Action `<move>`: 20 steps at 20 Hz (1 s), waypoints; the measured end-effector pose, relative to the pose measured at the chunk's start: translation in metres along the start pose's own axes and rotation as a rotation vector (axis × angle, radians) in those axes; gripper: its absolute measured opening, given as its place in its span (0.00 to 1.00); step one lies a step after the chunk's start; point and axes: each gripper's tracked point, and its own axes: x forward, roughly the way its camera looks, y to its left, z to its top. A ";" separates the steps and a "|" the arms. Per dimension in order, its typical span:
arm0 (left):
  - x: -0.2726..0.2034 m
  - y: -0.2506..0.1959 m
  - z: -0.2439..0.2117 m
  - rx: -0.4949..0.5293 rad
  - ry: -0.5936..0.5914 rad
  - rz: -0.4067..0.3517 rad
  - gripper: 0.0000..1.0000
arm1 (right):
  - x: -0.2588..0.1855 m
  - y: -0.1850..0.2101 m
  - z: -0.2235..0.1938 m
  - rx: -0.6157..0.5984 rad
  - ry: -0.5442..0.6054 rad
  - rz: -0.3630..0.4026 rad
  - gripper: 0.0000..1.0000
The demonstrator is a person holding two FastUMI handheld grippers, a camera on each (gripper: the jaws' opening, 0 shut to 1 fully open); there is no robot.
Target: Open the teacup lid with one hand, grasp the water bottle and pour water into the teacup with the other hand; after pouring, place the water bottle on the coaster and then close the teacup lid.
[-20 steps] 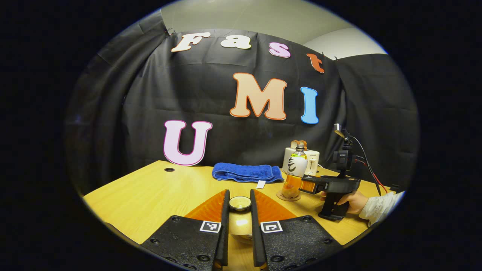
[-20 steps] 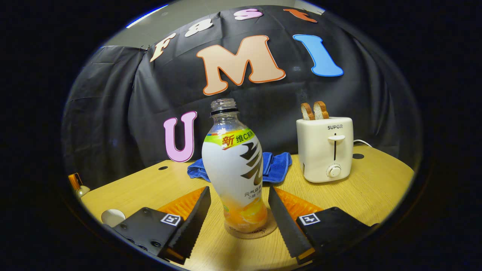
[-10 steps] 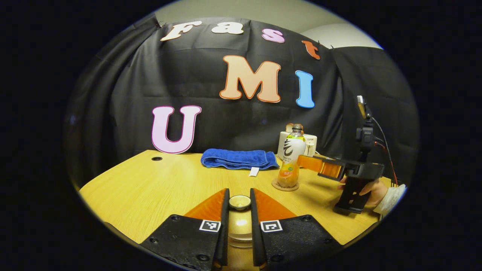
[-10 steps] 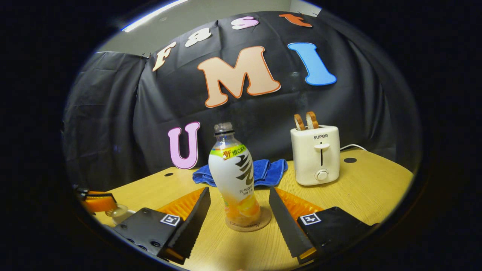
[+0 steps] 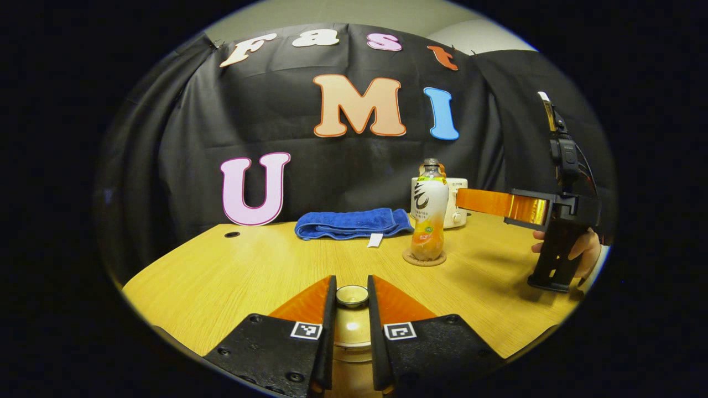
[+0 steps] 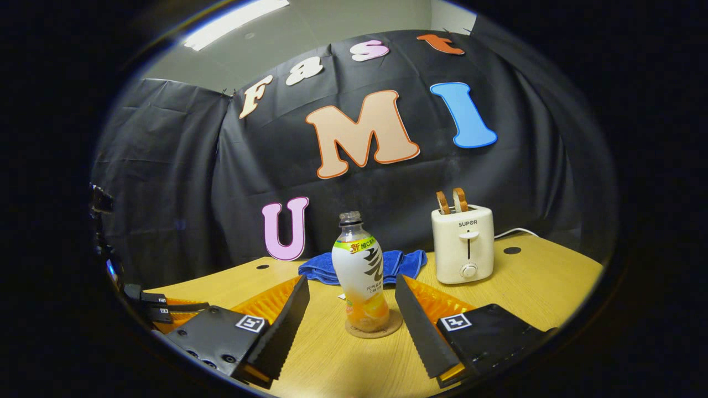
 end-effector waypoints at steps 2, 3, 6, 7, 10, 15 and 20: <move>-0.001 0.004 -0.001 0.007 -0.008 0.022 0.30 | -0.013 0.004 0.000 0.003 -0.001 0.003 0.97; -0.004 0.006 -0.001 0.008 -0.008 0.039 0.53 | -0.018 0.004 0.000 0.008 -0.001 -0.002 0.97; -0.013 0.012 0.004 0.018 -0.031 0.089 0.94 | -0.038 0.001 -0.001 0.015 -0.008 -0.031 0.98; -0.018 0.014 0.008 0.021 -0.050 0.109 0.94 | -0.046 -0.002 -0.001 0.012 -0.007 -0.051 0.98; -0.032 0.019 0.018 0.025 -0.099 0.147 0.96 | -0.071 -0.012 -0.005 -0.025 -0.018 -0.112 0.97; -0.048 0.020 0.016 0.016 -0.122 0.177 0.96 | -0.108 -0.023 -0.017 -0.122 -0.013 -0.195 0.98; -0.053 0.019 0.016 0.015 -0.142 0.186 0.96 | -0.129 -0.021 -0.028 -0.175 -0.017 -0.220 0.98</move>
